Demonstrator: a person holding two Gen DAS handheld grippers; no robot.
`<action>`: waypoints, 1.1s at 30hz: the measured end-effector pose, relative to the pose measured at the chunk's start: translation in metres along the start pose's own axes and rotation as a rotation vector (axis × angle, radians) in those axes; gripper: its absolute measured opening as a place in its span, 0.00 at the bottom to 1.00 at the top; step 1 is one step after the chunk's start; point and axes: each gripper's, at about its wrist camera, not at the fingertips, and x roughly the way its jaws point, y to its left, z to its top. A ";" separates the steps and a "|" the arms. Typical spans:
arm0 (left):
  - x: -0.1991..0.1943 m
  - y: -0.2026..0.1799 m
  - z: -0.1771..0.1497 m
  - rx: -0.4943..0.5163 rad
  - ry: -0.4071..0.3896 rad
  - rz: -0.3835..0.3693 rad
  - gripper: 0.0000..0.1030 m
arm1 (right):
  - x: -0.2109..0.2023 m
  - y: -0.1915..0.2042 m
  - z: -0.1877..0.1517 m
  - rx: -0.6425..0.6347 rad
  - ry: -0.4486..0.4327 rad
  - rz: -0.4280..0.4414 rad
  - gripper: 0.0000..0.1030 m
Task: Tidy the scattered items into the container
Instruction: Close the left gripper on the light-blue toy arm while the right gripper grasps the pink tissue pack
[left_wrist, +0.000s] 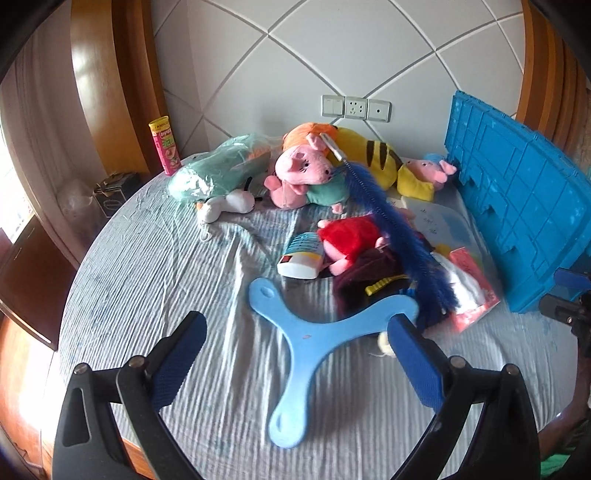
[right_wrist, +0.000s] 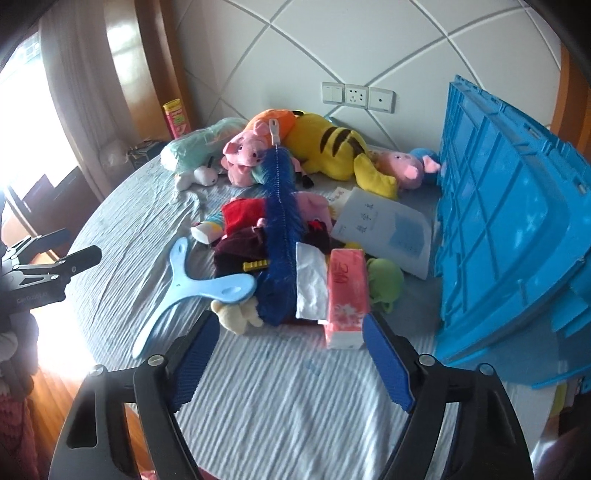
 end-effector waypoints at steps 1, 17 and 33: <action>0.007 0.005 -0.001 0.007 0.014 -0.010 0.97 | 0.004 0.001 0.000 0.015 0.003 -0.006 0.75; 0.108 0.002 -0.045 0.058 0.239 -0.076 0.97 | 0.063 -0.012 -0.030 0.133 0.118 -0.068 0.69; 0.156 -0.013 -0.074 -0.006 0.314 -0.037 0.97 | 0.107 -0.051 -0.052 0.154 0.149 -0.006 0.71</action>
